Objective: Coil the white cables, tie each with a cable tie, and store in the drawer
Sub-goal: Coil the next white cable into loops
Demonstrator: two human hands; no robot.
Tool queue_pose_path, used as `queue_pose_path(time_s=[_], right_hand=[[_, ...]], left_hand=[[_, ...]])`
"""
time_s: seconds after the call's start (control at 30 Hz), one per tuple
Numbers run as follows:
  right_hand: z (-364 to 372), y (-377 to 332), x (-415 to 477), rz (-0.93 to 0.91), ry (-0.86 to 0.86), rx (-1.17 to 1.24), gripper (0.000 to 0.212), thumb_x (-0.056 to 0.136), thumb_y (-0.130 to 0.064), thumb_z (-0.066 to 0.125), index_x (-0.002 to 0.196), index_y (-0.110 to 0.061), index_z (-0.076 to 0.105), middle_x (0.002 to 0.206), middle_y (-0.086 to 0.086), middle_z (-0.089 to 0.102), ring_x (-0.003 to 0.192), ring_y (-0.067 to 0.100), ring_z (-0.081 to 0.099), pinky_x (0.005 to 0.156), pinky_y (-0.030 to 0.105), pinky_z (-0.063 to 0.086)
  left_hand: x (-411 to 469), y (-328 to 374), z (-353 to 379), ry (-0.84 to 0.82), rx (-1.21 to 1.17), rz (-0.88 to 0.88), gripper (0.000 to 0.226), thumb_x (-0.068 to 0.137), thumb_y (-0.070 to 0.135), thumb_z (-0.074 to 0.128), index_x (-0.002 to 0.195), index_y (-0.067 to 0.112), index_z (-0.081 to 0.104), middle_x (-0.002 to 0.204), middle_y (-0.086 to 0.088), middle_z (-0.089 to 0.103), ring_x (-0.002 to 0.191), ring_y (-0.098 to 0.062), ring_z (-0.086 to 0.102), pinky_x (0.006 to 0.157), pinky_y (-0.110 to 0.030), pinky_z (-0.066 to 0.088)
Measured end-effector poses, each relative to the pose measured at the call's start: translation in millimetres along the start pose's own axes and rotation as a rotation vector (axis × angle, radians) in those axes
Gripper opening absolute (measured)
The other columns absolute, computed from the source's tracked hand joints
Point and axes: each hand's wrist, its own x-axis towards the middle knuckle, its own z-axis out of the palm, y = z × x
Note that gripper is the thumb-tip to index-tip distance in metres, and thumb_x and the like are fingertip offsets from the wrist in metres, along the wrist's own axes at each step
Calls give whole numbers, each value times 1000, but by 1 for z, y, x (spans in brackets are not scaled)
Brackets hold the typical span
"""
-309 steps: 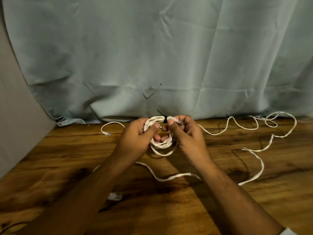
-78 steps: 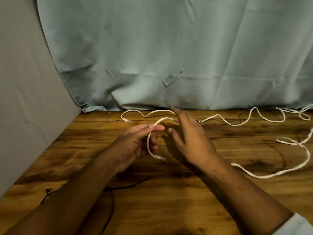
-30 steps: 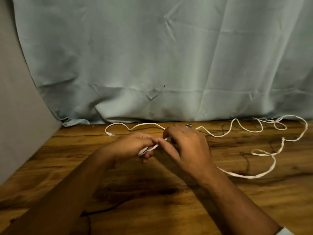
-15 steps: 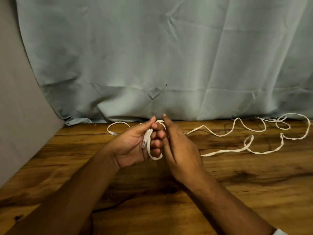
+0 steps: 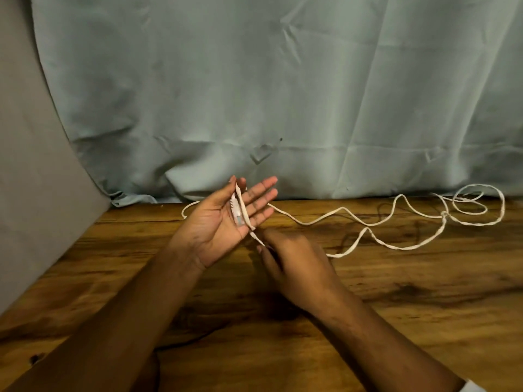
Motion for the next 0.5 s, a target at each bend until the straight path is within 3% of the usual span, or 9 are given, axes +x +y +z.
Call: queue_pose_path(time_s=[0.1,0.23,0.37,0.5], right_hand=[[-4,-2,0,-39,-15,-24,20,102,-33,52,119,-30,60,109,-5,72,96,20,67,74,39,53],[-10,3,1,-67,11,3,7,98,-32,59,104,-28,61,103,-8,65,95,17,62,74,37,50],[-14,10,2,-120,66,21,13,94,-26,65,108,-26,65,109,-9,64,98,12,58,77,31,48],[-17,20,3,-153,148,-11,12,98,-27,62,109,-24,66,107,-5,64,97,16,60,77,37,51]], left_hand=[[2,0,-3,93,124,3,36,106,31,39,82,19,62,140,-19,62,140,-32,50,121,-47,28],[3,0,-7,80,337,-5,33,108,29,37,87,15,59,135,-22,65,132,-34,58,121,-48,31],[-2,0,-1,126,478,-1,30,109,24,39,91,7,57,117,-29,71,106,-35,73,96,-45,57],[-4,-1,-2,218,799,-14,31,109,27,41,89,10,58,89,-13,77,67,-17,75,71,-28,59]])
